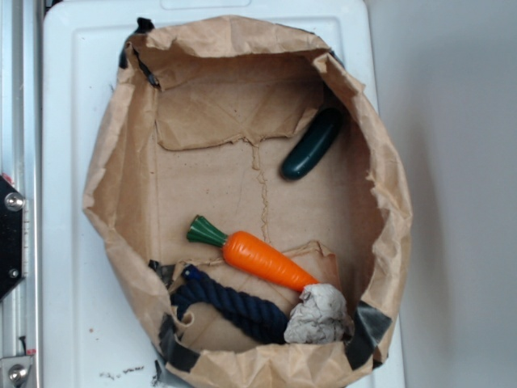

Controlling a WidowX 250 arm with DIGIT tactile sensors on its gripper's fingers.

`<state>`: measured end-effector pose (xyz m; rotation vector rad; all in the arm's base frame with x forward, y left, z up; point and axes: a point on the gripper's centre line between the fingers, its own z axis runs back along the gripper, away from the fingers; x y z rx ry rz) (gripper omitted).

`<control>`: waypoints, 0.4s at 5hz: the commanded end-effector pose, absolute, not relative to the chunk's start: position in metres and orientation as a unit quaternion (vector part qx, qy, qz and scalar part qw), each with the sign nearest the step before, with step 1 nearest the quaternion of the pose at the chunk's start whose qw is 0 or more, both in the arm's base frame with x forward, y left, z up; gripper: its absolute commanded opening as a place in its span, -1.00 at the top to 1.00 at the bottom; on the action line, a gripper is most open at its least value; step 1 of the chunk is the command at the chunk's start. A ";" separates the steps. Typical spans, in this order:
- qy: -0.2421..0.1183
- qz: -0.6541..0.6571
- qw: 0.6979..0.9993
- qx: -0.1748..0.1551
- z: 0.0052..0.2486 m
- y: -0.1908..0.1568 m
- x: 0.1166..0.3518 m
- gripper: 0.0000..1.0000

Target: Grab the blue rope.

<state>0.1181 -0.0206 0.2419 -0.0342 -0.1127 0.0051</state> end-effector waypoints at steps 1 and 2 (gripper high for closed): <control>-0.056 0.003 0.998 -0.017 0.242 -0.021 0.118 -1.00; -0.054 0.030 0.998 -0.026 0.233 -0.040 0.165 -1.00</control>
